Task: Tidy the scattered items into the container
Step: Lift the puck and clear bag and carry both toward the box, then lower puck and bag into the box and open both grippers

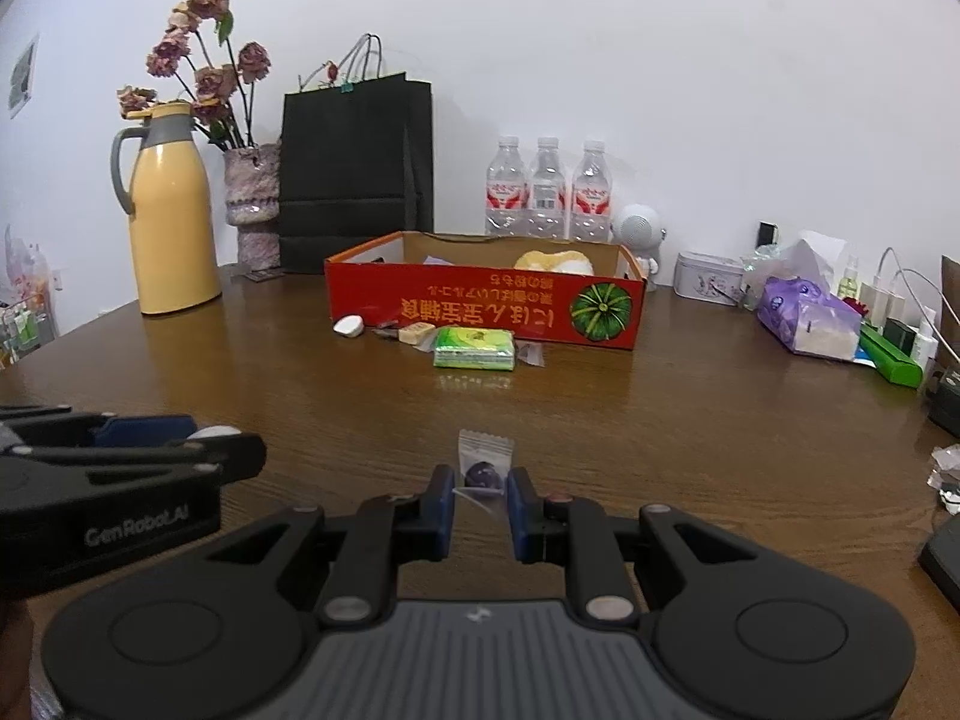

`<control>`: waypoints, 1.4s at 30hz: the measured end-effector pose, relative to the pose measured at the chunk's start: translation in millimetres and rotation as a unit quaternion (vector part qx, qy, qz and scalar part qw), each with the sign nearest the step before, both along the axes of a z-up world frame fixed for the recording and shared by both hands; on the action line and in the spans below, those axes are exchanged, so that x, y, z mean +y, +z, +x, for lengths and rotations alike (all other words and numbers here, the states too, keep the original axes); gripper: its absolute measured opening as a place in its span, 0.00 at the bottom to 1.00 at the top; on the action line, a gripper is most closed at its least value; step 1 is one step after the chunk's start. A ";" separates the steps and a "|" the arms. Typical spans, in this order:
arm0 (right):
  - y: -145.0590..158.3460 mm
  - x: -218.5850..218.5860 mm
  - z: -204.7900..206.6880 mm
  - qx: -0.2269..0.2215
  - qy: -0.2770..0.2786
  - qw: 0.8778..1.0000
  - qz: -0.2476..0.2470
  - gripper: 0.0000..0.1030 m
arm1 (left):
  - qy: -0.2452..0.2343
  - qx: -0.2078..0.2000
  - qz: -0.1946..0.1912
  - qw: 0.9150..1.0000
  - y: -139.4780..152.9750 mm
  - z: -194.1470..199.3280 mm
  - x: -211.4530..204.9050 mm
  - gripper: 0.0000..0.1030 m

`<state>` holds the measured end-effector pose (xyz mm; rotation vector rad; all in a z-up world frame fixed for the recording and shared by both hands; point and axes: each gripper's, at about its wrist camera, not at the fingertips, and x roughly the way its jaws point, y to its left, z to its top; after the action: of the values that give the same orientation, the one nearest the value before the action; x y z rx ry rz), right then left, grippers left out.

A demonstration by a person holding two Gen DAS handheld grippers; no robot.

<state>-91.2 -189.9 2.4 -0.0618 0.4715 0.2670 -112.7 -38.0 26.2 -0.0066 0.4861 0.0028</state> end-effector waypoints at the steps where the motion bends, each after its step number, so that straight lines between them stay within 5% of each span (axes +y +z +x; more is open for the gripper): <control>1: -0.5 -0.3 0.3 0.003 -0.003 1.000 -0.001 0.17 | 0.000 0.001 0.000 1.000 -0.6 -0.3 0.2 0.39; 11: 1.2 -2.0 6.7 -0.002 -0.015 1.000 -0.006 0.17 | -0.006 -0.006 -0.007 1.000 2.1 1.7 5.0 0.39; 16: 10.1 -5.1 31.6 0.022 0.000 0.999 0.026 0.17 | -0.016 -0.003 -0.040 0.999 12.5 26.0 20.2 0.39; 21: 53.1 -11.4 84.6 -0.004 0.011 0.999 0.037 0.17 | -0.033 -0.039 -0.032 0.998 55.3 85.9 35.5 0.39; 25: 105.4 -15.6 170.3 -0.017 0.017 0.999 0.042 0.17 | -0.062 -0.049 -0.017 0.997 104.9 174.8 38.6 0.39; 30: 121.6 -1.0 309.1 0.120 0.043 0.987 0.095 0.17 | -0.078 0.067 -0.068 0.992 113.0 315.5 35.9 0.39; 34: 91.3 28.2 404.3 0.206 0.026 0.977 0.052 0.17 | -0.065 0.154 -0.052 0.985 79.9 408.8 31.1 0.39; 37: 62.5 35.1 445.0 0.257 0.013 0.965 0.057 0.17 | -0.045 0.210 -0.089 0.973 50.4 453.3 44.1 0.39; 40: 45.2 43.4 458.0 0.263 0.013 0.964 0.045 0.20 | -0.027 0.230 -0.095 0.968 30.9 475.5 52.3 0.39; 42: 40.2 47.7 463.6 0.262 0.012 0.964 0.036 0.26 | -0.021 0.235 -0.089 0.968 23.6 479.4 53.4 0.52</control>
<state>372.5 -142.2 42.6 0.0782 0.9865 0.3238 366.7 15.5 49.8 -0.1759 0.9601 -0.0822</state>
